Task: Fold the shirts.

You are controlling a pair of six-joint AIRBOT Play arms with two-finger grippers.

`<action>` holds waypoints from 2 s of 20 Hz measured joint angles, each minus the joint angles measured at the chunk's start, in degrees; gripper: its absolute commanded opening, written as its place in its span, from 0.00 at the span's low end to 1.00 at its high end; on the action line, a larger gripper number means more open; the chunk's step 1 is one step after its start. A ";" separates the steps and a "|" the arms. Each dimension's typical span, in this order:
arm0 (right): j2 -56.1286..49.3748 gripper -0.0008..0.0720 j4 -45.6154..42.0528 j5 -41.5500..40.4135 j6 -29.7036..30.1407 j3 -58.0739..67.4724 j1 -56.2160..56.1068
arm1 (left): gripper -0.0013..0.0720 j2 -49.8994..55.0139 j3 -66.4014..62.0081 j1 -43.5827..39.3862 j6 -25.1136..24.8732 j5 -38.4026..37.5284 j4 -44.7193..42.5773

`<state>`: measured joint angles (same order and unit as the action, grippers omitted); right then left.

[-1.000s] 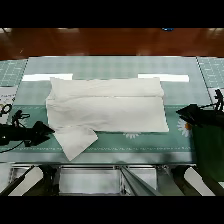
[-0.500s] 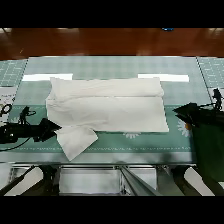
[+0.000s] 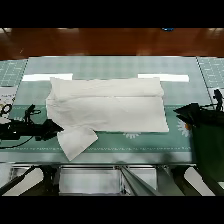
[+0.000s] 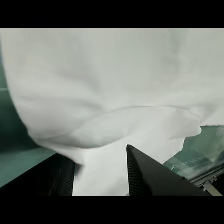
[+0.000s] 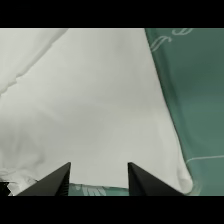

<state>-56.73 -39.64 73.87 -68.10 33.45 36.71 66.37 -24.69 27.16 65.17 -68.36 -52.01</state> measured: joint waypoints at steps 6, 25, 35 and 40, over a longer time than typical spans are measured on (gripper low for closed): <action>1.53 0.58 -10.27 3.72 -3.45 -1.97 8.04 | 0.04 0.98 0.00 -4.15 -0.74 0.85 -1.01; -13.68 0.57 -4.24 -5.33 -3.45 -7.52 -3.39 | 0.04 1.14 -0.02 -4.90 -1.57 0.50 -0.48; -17.51 0.04 -4.37 -7.74 -2.23 2.19 -13.79 | 0.04 1.14 -2.97 -4.50 -1.46 2.47 -0.74; -17.25 0.04 -6.12 -3.65 -2.89 10.78 -15.65 | 0.04 1.84 -12.02 -2.56 -1.66 3.17 5.35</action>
<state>-73.97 -45.76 70.22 -70.98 44.23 21.06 68.20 -36.71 24.60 63.51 -65.19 -46.65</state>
